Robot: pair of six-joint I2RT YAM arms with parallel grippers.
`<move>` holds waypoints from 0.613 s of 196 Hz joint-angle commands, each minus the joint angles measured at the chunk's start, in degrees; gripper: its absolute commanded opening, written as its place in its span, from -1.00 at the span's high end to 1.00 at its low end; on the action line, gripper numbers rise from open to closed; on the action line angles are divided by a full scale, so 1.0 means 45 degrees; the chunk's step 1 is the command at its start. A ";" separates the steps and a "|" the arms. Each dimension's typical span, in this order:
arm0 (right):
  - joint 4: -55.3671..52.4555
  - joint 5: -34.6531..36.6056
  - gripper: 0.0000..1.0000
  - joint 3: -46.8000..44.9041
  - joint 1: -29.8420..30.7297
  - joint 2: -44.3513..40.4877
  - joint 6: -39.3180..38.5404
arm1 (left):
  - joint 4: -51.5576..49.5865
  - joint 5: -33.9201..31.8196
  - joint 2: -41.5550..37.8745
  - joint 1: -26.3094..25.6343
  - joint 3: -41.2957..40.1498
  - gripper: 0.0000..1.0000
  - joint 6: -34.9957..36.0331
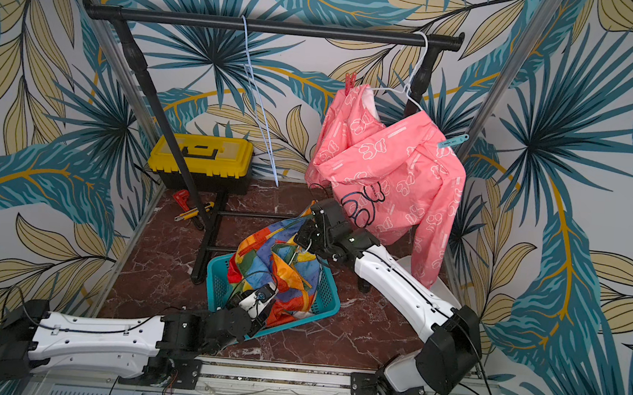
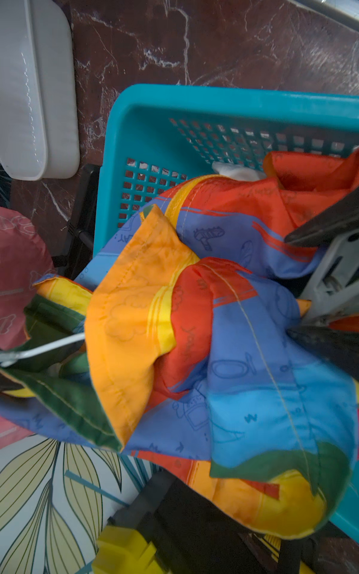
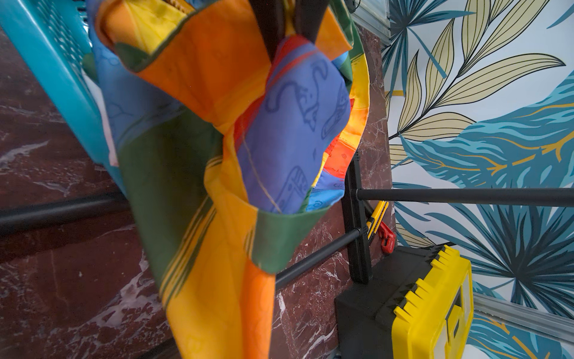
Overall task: Remove the clothespins securing jackets to the hanger
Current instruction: Remove the clothespin from the hanger.
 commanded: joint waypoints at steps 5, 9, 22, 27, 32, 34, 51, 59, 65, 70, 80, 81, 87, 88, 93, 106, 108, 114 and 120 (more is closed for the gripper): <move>0.0470 0.0456 1.00 -0.0023 0.0006 -0.0458 -0.0061 | -0.0108 -0.0267 -0.0850 -0.0043 -0.0271 0.16 -0.0198; 0.0498 0.0466 1.00 -0.0036 0.0005 -0.0469 -0.0064 | -0.0122 -0.0192 -0.0927 -0.0043 -0.0301 0.16 -0.0194; 0.0604 0.0487 1.00 -0.0105 0.0006 -0.0528 -0.0066 | -0.0109 0.0111 -0.1129 -0.0043 -0.0406 0.15 -0.0165; 0.0669 0.0472 1.00 -0.0132 0.0006 -0.0540 -0.0064 | -0.0122 0.0182 -0.1191 -0.0042 -0.0449 0.15 -0.0174; 0.0713 0.0452 1.00 -0.0137 -0.0004 -0.0547 -0.0057 | -0.0121 0.0191 -0.1250 -0.0043 -0.0502 0.15 -0.0207; 0.0722 0.0448 1.00 -0.0131 -0.0006 -0.0543 -0.0052 | -0.0111 0.0181 -0.1260 -0.0034 -0.0532 0.15 -0.0212; 0.0783 0.0389 1.00 -0.0157 0.0005 -0.0576 -0.0087 | -0.0108 -0.0037 -0.1388 -0.0025 -0.0624 0.16 -0.0202; 0.0813 0.0412 1.00 -0.0179 0.0016 -0.0600 -0.0103 | -0.0118 -0.0063 -0.1434 -0.0019 -0.0626 0.17 -0.0184; 0.0840 0.0408 1.00 -0.0185 0.0008 -0.0621 -0.0119 | -0.0108 -0.0053 -0.1456 -0.0024 -0.0626 0.17 -0.0193; 0.0860 0.0406 1.00 -0.0187 0.0024 -0.0626 -0.0138 | -0.0108 -0.0011 -0.1466 -0.0021 -0.0626 0.17 -0.0208; 0.0856 0.0389 1.00 -0.0191 0.0018 -0.0626 -0.0125 | -0.0109 0.0108 -0.1405 -0.0024 -0.0607 0.17 -0.0232; 0.0869 0.0389 1.00 -0.0199 0.0022 -0.0626 -0.0133 | -0.0109 0.0110 -0.1403 -0.0014 -0.0607 0.18 -0.0242; 0.0857 0.0371 1.00 -0.0201 0.0020 -0.0608 -0.0142 | -0.0123 0.0132 -0.1354 -0.0014 -0.0588 0.18 -0.0288; 0.0859 0.0370 1.00 -0.0194 0.0023 -0.0607 -0.0142 | -0.0115 0.0132 -0.1348 -0.0019 -0.0587 0.19 -0.0299; 0.0880 0.0360 1.00 -0.0196 0.0012 -0.0604 -0.0142 | -0.0112 0.0132 -0.1314 -0.0024 -0.0568 0.21 -0.0337; 0.0904 0.0315 1.00 -0.0207 0.0016 -0.0601 -0.0148 | -0.0119 0.0198 -0.1302 -0.0024 -0.0529 0.26 -0.0418; 0.0902 0.0292 1.00 -0.0207 0.0023 -0.0605 -0.0153 | -0.0125 0.0217 -0.1297 -0.0024 -0.0529 0.27 -0.0425; 0.0910 0.0333 1.00 -0.0224 0.0015 -0.0606 -0.0157 | -0.0127 0.0249 -0.1319 -0.0024 -0.0510 0.30 -0.0428; 0.0903 0.0387 1.00 -0.0241 0.0024 -0.0630 -0.0161 | -0.0110 0.0249 -0.1322 -0.0017 -0.0502 0.34 -0.0447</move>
